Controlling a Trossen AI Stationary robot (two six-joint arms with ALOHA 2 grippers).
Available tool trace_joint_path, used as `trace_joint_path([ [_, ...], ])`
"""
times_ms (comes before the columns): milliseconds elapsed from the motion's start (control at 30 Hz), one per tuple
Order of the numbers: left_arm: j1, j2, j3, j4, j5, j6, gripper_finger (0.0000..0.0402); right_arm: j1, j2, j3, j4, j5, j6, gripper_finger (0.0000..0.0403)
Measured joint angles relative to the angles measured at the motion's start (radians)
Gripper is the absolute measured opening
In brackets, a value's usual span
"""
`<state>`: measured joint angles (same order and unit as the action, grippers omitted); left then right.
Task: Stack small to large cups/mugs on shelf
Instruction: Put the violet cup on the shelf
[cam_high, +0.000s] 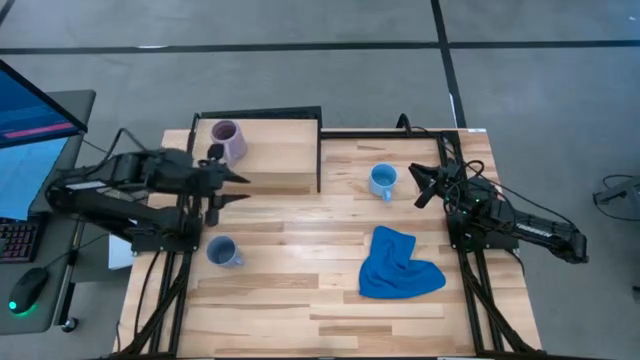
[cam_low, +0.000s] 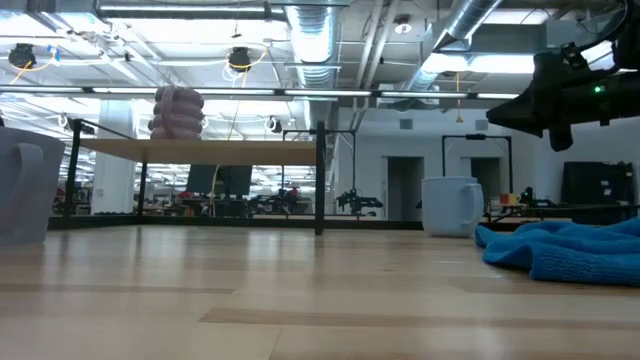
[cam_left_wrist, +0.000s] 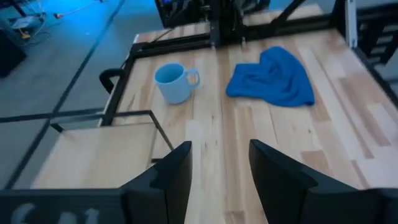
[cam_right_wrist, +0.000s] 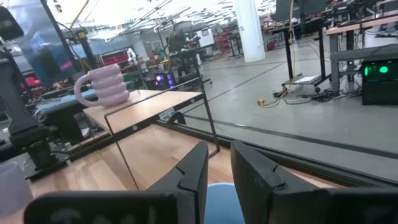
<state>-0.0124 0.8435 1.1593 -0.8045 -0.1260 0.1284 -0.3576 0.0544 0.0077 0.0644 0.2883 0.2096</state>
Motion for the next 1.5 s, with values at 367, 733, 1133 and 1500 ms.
trace_joint_path([
  [367, -0.01, -0.285, -0.364, 0.123, 0.019, -0.129, 0.0151, 0.0, 0.0, 0.005, 0.0, 0.0, 0.0, 0.0093],
  [733, -0.014, -0.29, -0.361, -0.013, 0.172, -0.455, 0.0151, -0.037, 0.0, 0.007, 0.026, 0.034, -0.012, 0.0093],
  [1133, -0.12, -0.038, -0.196, -0.531, 0.052, -0.93, 0.0151, -0.081, 0.0, 0.008, 0.042, 0.032, -0.026, 0.0093],
  [1500, -0.217, 0.18, -0.037, -0.748, 0.037, -1.223, 0.0151, -0.084, 0.0, 0.008, 0.042, 0.032, -0.035, 0.0093],
])
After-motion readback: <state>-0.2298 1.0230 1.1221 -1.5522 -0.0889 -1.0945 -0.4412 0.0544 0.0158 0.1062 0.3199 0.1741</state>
